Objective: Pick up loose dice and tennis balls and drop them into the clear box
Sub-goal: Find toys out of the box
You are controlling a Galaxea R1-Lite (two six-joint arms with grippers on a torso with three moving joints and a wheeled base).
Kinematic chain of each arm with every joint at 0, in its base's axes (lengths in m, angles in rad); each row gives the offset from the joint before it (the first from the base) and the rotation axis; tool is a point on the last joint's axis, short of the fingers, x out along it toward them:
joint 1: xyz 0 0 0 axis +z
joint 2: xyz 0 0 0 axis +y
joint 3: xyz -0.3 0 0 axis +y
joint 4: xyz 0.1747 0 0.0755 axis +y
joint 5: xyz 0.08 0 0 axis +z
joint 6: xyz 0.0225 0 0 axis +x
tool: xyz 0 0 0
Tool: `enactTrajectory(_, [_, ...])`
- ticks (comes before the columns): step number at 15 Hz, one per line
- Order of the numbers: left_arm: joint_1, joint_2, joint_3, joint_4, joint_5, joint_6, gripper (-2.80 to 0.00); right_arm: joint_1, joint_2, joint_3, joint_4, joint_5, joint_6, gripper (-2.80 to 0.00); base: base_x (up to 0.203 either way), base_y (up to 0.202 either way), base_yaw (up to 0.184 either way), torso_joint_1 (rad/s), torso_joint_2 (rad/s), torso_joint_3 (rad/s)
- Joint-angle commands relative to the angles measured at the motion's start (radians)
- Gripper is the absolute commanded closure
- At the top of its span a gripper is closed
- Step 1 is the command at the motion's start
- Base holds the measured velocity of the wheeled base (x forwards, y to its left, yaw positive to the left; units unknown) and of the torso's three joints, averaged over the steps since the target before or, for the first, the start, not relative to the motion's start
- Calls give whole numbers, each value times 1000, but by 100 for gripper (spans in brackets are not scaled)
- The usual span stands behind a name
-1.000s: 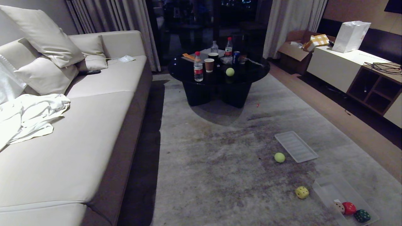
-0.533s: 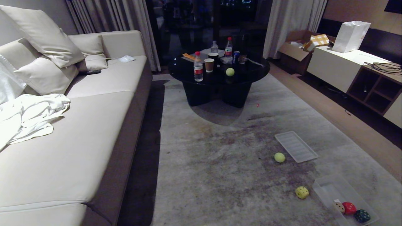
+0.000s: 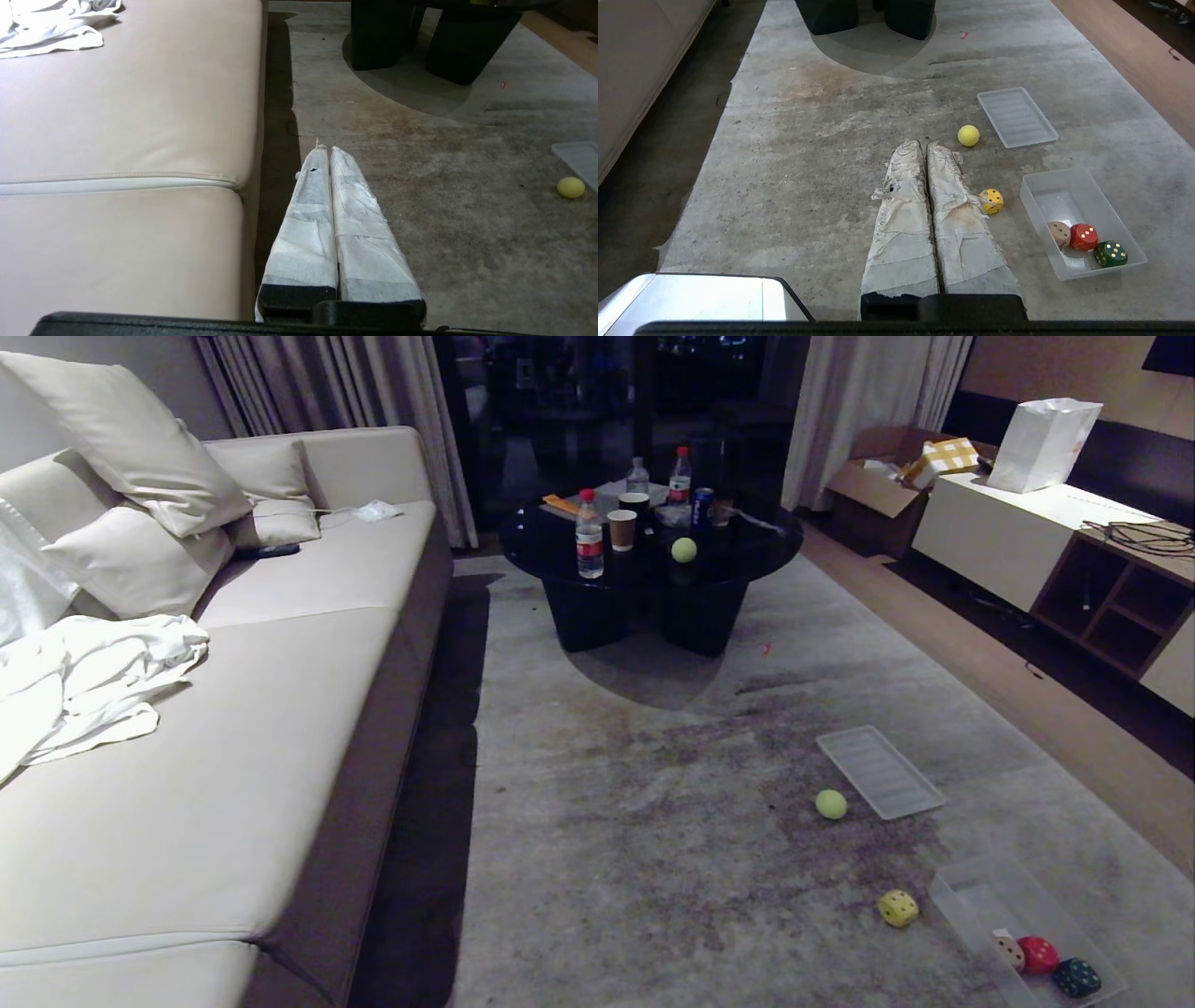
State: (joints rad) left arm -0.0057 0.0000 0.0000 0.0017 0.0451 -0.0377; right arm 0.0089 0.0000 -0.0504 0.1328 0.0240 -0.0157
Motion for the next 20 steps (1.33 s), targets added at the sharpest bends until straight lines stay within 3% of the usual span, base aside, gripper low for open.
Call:
enactTrajectory(1, [0, 2, 2, -1, -11, 19, 0, 0, 2, 0, 1, 1, -1, 0, 0, 0, 0, 0, 0, 0])
enactTrajectory(3, [0, 2, 2, -3, -21, 59, 0, 0, 2, 0, 1, 1, -1, 0, 0, 0, 0, 0, 0, 0])
enactTrajectory(10, [0, 2, 2, -2, -14, 45, 0, 0, 2, 0, 1, 1, -1, 0, 0, 0, 0, 0, 0, 0])
enactTrajectory(20, [0, 2, 2, -2, -14, 44, 0, 0, 2, 0, 1, 1, 0, 0, 178, 0, 1, 3, 2, 3])
